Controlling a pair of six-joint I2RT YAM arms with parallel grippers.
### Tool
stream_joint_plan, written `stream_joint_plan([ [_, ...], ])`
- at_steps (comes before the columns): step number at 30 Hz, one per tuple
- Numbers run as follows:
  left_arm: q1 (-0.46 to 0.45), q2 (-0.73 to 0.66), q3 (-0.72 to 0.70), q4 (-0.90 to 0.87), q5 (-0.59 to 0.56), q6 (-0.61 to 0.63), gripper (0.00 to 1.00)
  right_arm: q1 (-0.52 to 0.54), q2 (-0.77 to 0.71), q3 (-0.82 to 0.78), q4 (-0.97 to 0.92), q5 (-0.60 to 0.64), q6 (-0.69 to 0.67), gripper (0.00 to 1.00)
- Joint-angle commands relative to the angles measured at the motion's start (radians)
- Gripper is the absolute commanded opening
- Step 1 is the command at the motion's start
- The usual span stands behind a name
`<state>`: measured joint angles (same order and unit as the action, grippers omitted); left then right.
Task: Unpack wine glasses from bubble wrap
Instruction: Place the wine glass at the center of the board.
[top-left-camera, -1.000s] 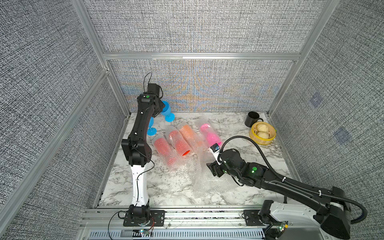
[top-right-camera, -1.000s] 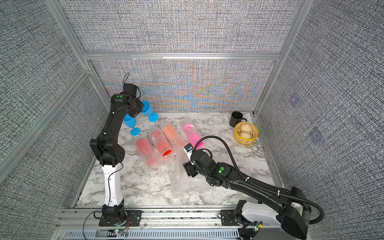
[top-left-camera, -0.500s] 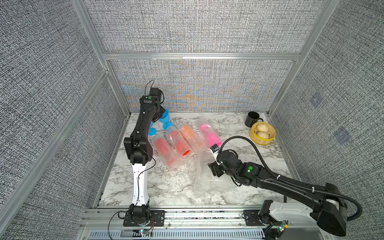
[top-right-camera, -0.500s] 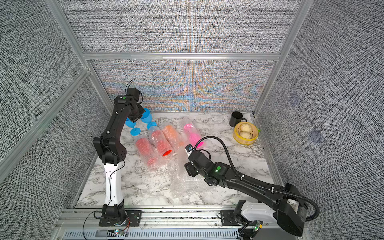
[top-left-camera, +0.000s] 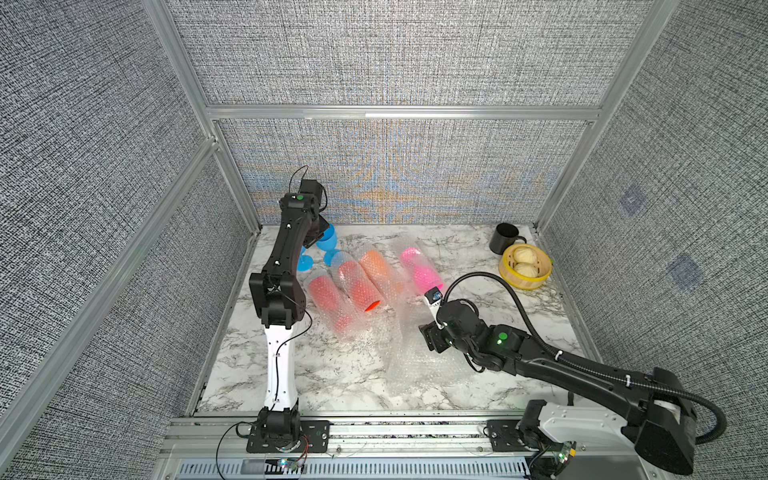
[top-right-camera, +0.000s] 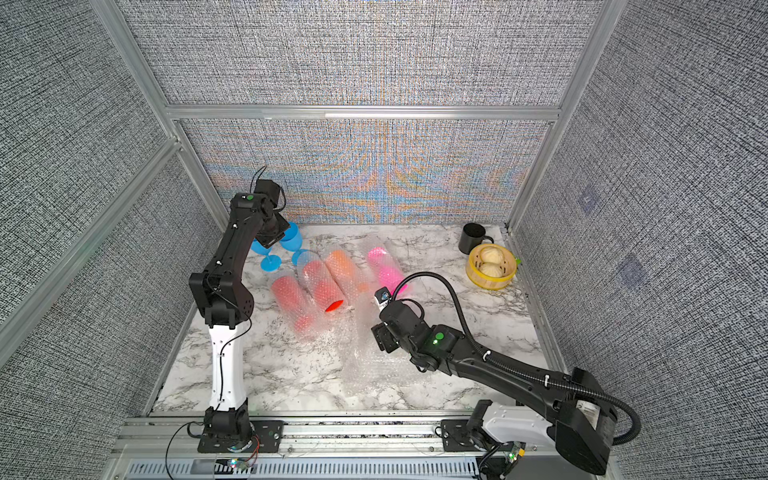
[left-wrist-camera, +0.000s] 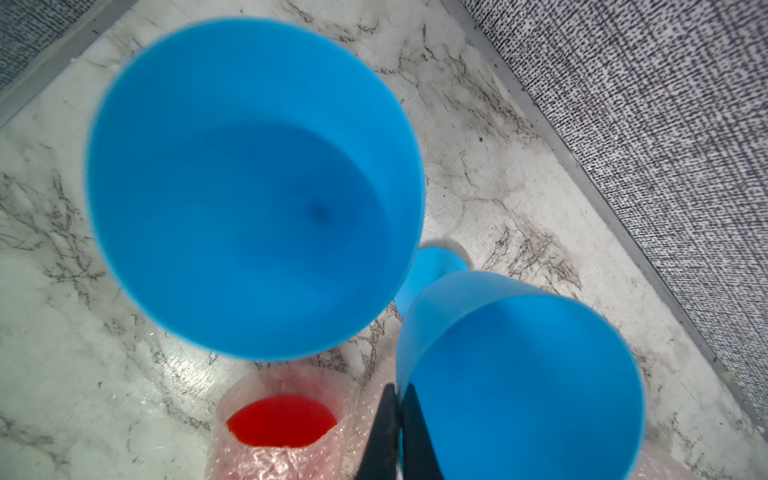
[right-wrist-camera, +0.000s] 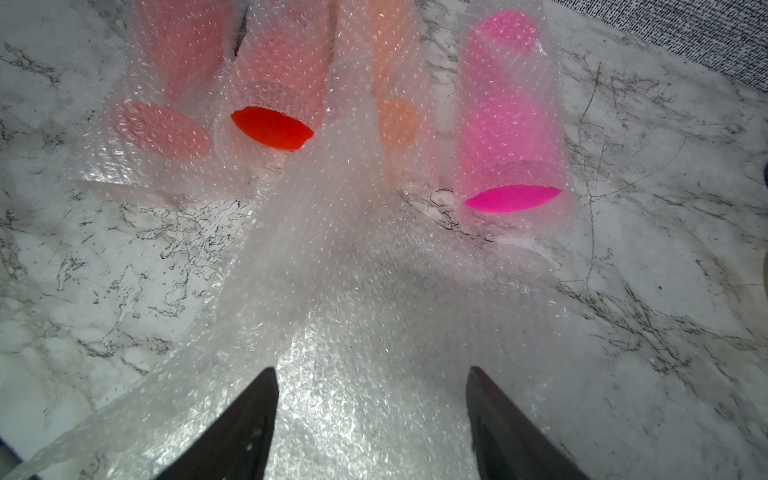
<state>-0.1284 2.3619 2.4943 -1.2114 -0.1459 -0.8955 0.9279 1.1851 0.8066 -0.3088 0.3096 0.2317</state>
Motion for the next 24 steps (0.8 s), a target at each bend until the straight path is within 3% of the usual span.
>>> stream_joint_plan([
  [1,0.0,0.009,0.002,0.014,0.014,0.005,0.07,-0.003,-0.002,-0.004,-0.007,0.009,0.011,0.73],
  [6,0.001,0.016,0.004,0.022,0.021,0.01,0.1,-0.006,-0.008,-0.006,-0.009,0.011,0.011,0.73],
  [15,0.003,-0.018,0.008,0.027,0.022,0.019,0.31,-0.013,-0.039,-0.003,-0.024,0.023,0.004,0.74],
  [24,0.003,-0.168,-0.056,0.079,0.066,0.046,0.49,-0.018,-0.073,0.014,-0.058,0.029,-0.007,0.75],
])
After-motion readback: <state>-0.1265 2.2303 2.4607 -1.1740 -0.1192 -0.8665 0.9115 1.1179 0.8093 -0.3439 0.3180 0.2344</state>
